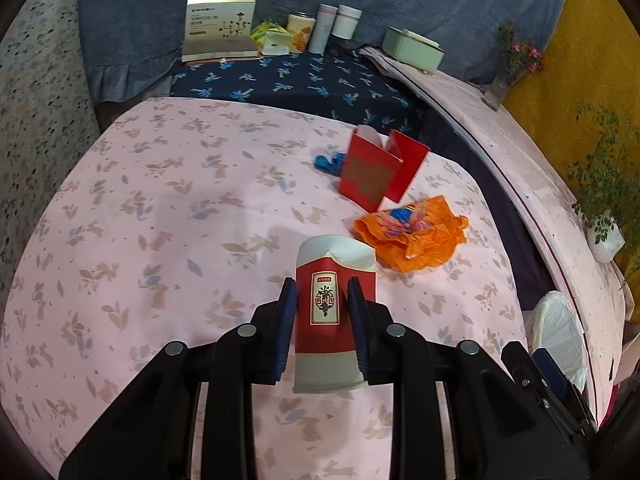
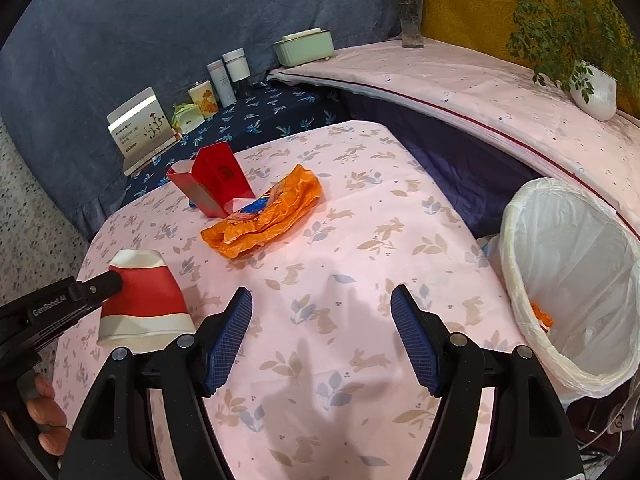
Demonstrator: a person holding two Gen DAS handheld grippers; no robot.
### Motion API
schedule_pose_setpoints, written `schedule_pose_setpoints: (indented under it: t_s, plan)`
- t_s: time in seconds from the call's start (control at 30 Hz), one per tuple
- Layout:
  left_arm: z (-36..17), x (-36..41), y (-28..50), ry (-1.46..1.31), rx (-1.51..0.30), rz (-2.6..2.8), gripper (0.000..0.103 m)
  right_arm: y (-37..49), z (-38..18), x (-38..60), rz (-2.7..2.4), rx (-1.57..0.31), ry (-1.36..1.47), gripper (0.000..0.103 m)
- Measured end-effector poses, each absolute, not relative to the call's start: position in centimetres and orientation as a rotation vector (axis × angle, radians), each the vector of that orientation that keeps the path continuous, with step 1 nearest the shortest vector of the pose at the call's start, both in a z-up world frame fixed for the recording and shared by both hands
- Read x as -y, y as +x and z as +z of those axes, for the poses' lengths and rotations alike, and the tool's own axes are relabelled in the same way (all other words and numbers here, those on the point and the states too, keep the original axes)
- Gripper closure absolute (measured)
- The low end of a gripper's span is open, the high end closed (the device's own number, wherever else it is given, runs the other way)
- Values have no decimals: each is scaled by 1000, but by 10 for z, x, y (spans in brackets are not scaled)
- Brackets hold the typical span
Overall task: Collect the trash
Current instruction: 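Grasp the orange printed plastic bag with the right gripper while the left holds the cup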
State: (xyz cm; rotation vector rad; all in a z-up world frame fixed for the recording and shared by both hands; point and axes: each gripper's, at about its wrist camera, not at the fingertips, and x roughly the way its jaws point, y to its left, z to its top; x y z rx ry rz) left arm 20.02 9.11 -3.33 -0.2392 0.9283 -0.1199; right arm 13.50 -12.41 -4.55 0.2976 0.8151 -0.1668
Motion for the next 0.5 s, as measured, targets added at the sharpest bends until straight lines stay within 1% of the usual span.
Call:
schedule_pose_setpoints:
  t_s: [0.27,0.5]
  plan:
    - [-30,-116,221,-257,-904,-66,78,172,-55,106,-125,-848,306,34]
    - [-33,-123,252,-244,-890,-42,78,221,-65,91,-113,-865,322,34]
